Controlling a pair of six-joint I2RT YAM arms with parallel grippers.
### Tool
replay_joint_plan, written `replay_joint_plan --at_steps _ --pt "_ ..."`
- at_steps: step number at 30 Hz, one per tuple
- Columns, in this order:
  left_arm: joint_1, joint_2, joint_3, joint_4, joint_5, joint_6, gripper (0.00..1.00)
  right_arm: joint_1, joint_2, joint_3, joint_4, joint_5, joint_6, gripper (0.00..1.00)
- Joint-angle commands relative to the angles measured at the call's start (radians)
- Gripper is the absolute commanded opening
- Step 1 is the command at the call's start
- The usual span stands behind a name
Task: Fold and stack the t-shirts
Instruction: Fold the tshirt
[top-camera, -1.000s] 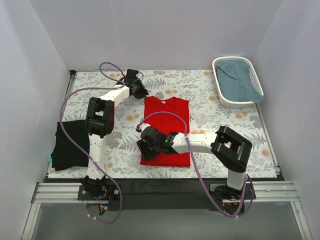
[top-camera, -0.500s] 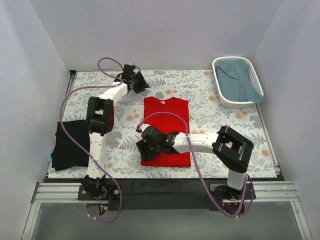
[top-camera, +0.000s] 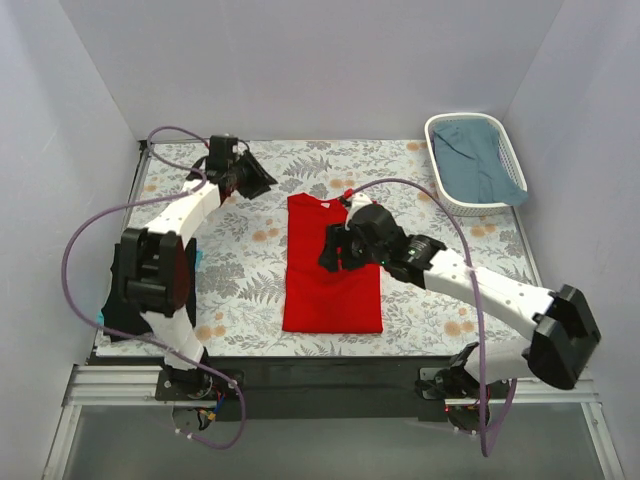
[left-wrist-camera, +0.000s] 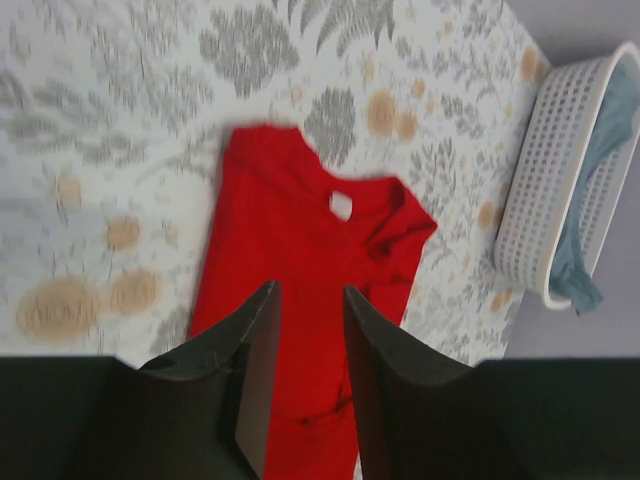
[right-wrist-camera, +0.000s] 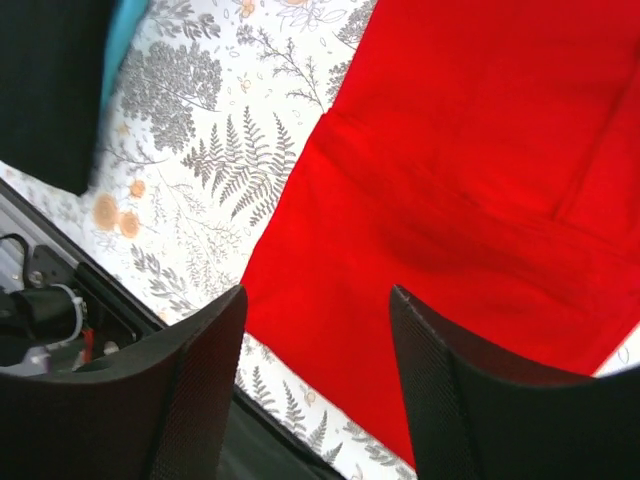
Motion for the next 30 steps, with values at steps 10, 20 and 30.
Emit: replay_joint_plan --at_steps 10,20,30 --pt "-0.242 -0.4 -0.616 0.083 0.085 -0.042 0.21 -0.035 -0.245 -0.371 -0.045 -0.053 0.164 0.34" --pt "-0.247 -0.291 -0.588 0.132 0.139 -0.053 0.15 -0.035 -0.262 -0.495 -0.001 -0.068 0.213 0.23" --pt "-0.245 -0.176 -0.582 0.129 0.1 -0.064 0.13 -0.035 -0.32 -0.595 -0.001 -0.072 0.247 0.22"
